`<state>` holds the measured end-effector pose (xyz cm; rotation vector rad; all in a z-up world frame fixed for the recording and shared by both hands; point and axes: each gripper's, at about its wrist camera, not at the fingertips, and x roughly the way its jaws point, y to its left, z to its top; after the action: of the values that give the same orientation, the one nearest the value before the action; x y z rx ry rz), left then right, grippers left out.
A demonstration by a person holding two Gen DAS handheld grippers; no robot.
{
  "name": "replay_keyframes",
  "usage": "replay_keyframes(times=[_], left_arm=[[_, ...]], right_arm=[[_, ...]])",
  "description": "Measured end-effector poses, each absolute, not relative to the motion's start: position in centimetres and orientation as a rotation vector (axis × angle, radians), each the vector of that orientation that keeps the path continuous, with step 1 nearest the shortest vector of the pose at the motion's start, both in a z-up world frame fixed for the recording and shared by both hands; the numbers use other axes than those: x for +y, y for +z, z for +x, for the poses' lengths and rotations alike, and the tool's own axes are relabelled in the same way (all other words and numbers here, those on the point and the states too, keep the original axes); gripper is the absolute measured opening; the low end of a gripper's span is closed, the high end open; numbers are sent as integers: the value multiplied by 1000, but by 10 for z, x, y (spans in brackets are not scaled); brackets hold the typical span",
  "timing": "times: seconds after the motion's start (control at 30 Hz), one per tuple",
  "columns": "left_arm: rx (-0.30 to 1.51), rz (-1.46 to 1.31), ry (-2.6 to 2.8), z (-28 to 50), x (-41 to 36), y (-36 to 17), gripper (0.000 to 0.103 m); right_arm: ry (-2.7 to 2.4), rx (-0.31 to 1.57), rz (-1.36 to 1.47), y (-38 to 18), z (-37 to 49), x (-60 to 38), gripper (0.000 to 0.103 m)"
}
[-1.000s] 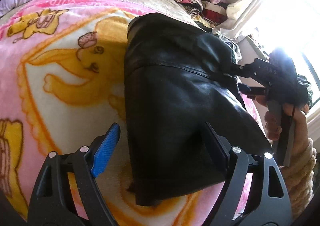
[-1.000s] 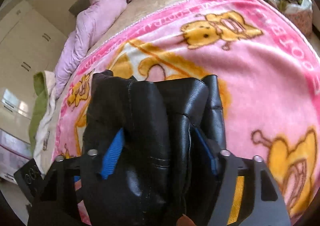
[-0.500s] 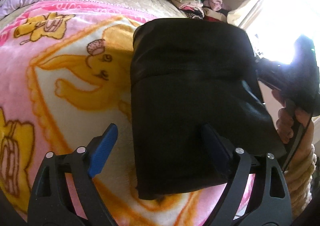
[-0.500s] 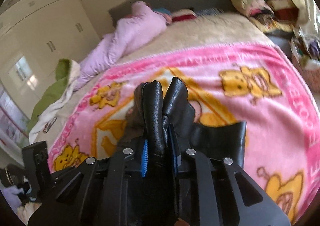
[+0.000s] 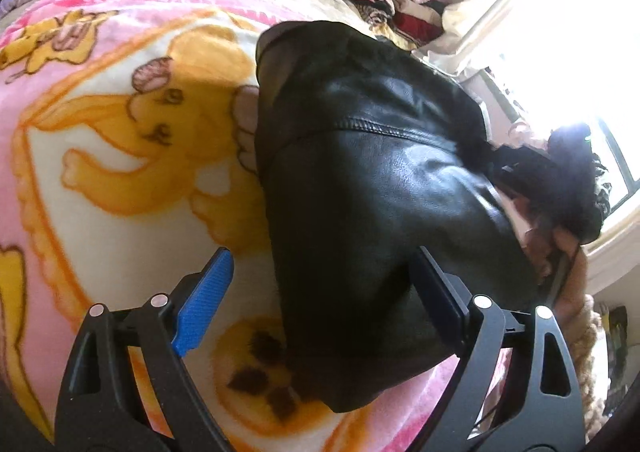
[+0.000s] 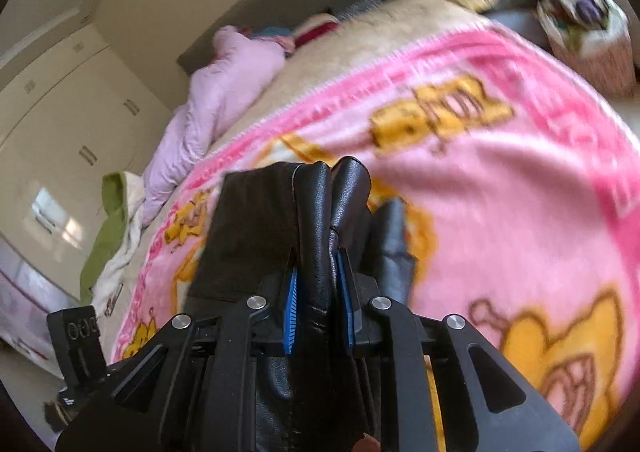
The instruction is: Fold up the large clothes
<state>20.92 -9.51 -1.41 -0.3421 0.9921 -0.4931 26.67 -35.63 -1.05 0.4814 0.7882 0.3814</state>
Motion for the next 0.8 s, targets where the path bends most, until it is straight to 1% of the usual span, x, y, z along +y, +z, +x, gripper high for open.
replay_keyframes(times=[0.07,0.13,0.17,0.33,0.53,0.6,0.8], left_arm=[[1004,-340,-502,211,-99,-17,82],[1008,-330,-497,213,-101,-18,87],[1009,-327,-495,214,-101,-18,88],[1009,-320,-501,215,-103,-17,88],[1015,-307,-548,212,-119,-20,88],[1032,-294,-533,213,-122,-27,93],[1063,-312,-535,215,-122,-40,94]], right_arm=[[371,795,496,-22,266,-360,18],[369,791,510,-28,264,-362,19],[366,792,513,-29,265,-362,19],[342,801,478,-31,267,-357,25],[335,802,482,-33,265,-357,26],[328,808,477,-34,266,-357,27],[293,840,473,-42,270,-359,33]])
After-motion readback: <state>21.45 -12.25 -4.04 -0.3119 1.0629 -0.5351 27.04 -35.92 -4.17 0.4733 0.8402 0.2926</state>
